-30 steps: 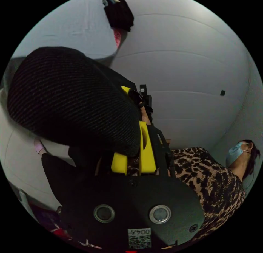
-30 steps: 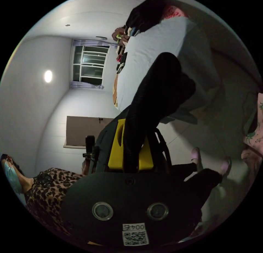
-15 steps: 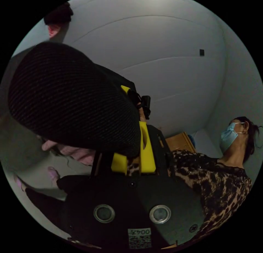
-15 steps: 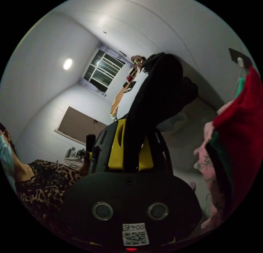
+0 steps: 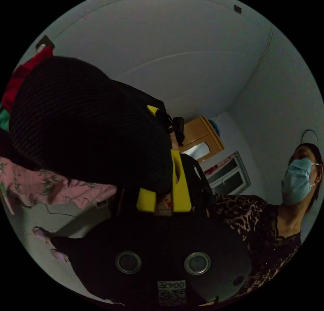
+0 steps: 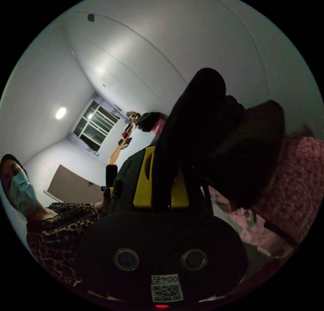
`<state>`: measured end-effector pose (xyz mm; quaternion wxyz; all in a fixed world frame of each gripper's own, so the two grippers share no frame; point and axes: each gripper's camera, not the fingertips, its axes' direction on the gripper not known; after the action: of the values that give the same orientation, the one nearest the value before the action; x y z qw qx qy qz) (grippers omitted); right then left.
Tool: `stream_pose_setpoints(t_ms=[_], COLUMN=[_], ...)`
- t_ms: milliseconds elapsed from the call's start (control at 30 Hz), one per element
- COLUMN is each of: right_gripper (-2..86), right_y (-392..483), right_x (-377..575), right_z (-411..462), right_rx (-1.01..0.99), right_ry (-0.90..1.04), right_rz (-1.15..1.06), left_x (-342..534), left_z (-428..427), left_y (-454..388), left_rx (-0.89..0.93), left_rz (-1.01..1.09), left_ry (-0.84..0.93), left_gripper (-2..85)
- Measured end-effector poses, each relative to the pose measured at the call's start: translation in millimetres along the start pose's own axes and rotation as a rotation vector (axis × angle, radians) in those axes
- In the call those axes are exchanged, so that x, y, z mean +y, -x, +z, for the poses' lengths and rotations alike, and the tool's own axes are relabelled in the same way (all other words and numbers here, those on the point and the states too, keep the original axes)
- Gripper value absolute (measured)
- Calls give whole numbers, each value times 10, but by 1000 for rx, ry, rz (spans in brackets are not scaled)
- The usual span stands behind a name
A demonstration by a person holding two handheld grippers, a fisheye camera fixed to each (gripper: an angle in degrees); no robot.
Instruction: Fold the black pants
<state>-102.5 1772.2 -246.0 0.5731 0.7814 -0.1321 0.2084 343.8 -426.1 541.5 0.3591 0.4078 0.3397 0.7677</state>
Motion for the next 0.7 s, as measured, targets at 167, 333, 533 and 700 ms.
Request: stream_pose_setpoints(t_ms=[167,333,533,700], right_gripper=[74,73,74,74], right_y=[366,362,116,-1292], right_x=[-152,-663,-2159,-2490], right_z=[-1323,-2208,-3118,-3079], right_rx=[112,112,35,34], right_ry=[-11,-28,46,201], right_rz=[54,76,-49,137], left_x=[151,-62,-601,-285], left_z=[963,1703,2657,3620], left_y=[181,208,233,1537], left_rx=[83,54,-34,-55], left_rz=[-35,-23,75,-280], left_ry=[57,64,-56,-78], left_gripper=[82,82,83,85])
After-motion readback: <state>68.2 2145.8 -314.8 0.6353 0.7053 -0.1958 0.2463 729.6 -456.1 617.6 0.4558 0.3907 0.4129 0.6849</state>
